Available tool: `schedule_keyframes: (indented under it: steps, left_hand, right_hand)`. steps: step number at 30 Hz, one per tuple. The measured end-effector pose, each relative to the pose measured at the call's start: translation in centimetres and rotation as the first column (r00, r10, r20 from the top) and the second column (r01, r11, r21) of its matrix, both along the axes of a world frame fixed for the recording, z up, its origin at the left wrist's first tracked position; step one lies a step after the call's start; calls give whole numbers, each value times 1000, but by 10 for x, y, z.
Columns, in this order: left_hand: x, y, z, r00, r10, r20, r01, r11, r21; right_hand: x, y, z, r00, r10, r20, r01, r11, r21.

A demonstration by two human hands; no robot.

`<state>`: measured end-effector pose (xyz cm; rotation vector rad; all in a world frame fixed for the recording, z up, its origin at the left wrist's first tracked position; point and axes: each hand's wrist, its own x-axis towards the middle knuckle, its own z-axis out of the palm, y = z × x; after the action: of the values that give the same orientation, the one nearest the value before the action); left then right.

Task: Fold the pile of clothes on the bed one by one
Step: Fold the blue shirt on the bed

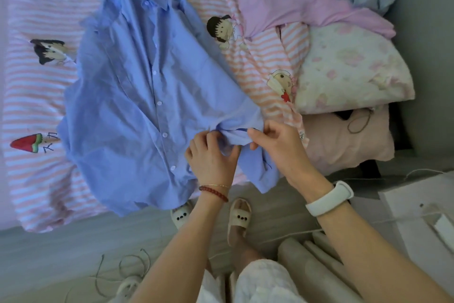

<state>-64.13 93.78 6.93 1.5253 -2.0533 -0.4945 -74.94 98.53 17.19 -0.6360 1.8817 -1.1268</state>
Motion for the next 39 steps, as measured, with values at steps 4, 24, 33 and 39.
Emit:
schedule_keyframes:
  steps: [4, 24, 33, 39]
  left_hand:
    - [0, -5, 5, 999, 37, 26, -36, 999, -37]
    - [105, 11, 24, 998, 68, 18, -61, 963, -262]
    - [87, 37, 29, 972, -230, -39, 232, 935, 269]
    - [105, 47, -9, 788, -545, 286, 531, 837, 132]
  right_hand:
    - [-10, 0, 6, 1000, -1, -17, 1, 1000, -11]
    - [-31, 13, -11, 935, -312, 167, 310, 950, 39]
    - [-48, 30, -43, 846, -518, 128, 512, 855, 81]
    - [-53, 71, -63, 904, -230, -360, 254, 967, 19]
